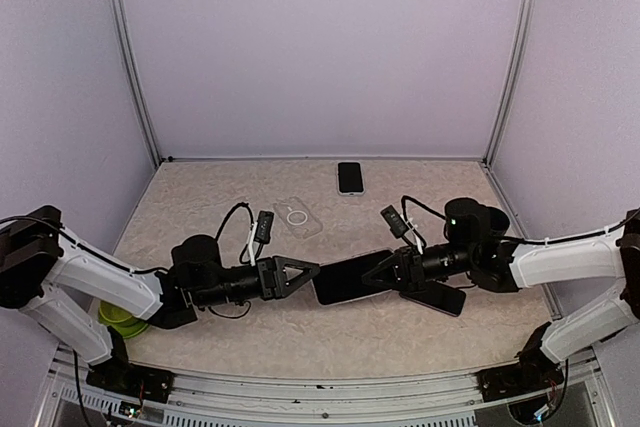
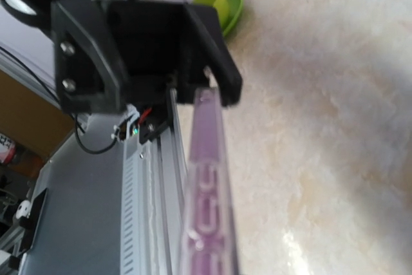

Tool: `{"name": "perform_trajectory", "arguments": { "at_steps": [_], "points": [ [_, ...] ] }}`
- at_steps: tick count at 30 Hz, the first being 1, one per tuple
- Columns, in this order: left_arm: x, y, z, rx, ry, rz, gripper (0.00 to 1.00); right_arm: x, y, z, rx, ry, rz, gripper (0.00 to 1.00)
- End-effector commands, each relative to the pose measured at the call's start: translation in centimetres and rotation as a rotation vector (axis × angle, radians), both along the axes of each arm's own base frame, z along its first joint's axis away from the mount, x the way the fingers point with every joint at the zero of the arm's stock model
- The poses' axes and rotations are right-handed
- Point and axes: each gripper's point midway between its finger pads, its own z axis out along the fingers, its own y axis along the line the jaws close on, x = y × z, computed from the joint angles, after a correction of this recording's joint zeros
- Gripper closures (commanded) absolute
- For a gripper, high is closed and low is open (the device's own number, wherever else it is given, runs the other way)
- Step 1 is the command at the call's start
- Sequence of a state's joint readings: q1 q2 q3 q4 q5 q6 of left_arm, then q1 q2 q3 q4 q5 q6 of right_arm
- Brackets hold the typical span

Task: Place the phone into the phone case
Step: Press the corner of the phone case at the bottom left corner of the phone case, then press the corner of the phone case at the bottom right corner of the phone case.

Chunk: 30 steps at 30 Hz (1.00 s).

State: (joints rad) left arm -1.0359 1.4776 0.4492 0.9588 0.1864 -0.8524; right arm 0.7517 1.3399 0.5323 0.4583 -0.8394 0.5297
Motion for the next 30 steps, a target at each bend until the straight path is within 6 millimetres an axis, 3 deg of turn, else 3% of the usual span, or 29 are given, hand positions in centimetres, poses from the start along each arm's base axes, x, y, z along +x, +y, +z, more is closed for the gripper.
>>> {"name": "perform_trajectory", "arguments": {
  "at_steps": [1, 22, 26, 30],
  "points": [
    [-1.1, -0.2, 0.4, -0.052, 0.000, -0.055, 0.43, 0.2, 0.0, 3.4, 0.081, -0.076, -0.010, 1.00],
    [-3.5, -2.5, 0.6, -0.153, 0.035, -0.229, 0.45, 0.4, -0.9, 6.0, 0.167, -0.080, -0.066, 1.00],
    [-3.5, -2.6, 0.5, -0.154, 0.034, -0.229, 0.52, 0.4, -0.8, 5.8, 0.169, -0.068, -0.059, 1.00],
    [-3.3, -2.7, 0.6, -0.155, 0.035, -0.225, 0.69, 0.3, -0.8, 5.6, 0.171, -0.064, -0.053, 1.00]
  ]
}}
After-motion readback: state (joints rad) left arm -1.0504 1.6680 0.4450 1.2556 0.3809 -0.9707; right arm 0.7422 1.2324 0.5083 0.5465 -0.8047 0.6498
